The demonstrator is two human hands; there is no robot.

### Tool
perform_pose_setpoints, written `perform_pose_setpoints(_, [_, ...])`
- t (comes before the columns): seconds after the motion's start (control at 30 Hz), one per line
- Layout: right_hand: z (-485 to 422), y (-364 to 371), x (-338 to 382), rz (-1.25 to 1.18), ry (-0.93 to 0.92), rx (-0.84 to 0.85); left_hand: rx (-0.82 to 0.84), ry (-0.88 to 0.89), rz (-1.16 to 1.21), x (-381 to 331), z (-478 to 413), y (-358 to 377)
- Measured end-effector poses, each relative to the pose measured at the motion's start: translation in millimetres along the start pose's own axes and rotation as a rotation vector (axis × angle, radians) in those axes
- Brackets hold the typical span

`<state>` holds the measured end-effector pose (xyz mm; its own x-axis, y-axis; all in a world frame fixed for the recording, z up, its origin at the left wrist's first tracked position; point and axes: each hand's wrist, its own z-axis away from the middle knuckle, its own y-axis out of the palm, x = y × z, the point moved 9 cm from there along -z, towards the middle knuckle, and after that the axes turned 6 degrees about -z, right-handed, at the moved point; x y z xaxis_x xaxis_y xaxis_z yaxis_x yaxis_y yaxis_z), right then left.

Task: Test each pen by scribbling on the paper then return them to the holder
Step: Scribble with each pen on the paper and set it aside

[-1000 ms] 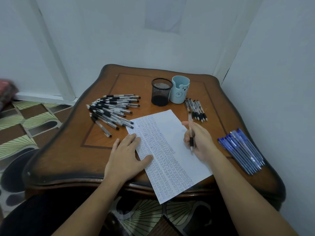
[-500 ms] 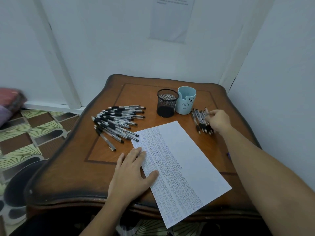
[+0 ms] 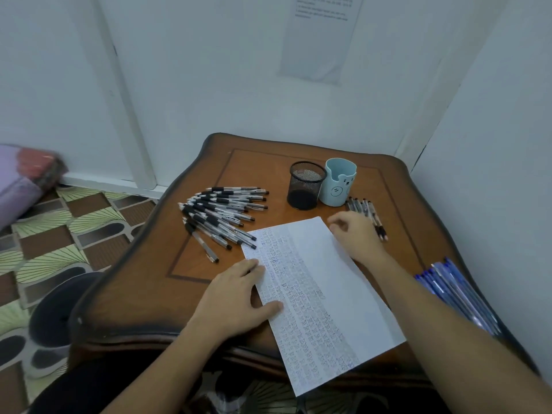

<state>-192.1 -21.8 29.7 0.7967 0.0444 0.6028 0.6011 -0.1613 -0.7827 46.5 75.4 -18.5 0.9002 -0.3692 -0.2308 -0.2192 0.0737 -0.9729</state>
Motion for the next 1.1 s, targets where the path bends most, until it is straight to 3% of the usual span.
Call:
perform_pose_setpoints(0.1, [12,47,37,-0.13,-0.063,0.134,0.031,0.072,-0.023,9,2,-2])
perform_pose_setpoints(0.23, [17,89,75,-0.252,-0.061,0.167,-0.044,0.073,-0.053,22,13,-2])
perform_pose_setpoints(0.37, [11,116,95,-0.202,-0.042,0.25,-0.083,0.049,-0.028,25,17,-1])
perform_pose_setpoints(0.6, [5,116,97,-0.206,-0.039,0.214,-0.093,0.038,-0.04,28,19,0])
perform_pose_setpoints(0.77, [6,74,81,-0.54,0.088,0.1,-0.106,0.03,-0.025,28,21,-3])
perform_pose_setpoints(0.97, [27,17,42,-1.292,0.332,-0.151,-0.112,0.013,0.017,30,18,-5])
perform_pose_setpoints(1.1, [47,-2,25,-1.36,0.36,-0.214,-0.11,-0.037,0.038,34,16,-4])
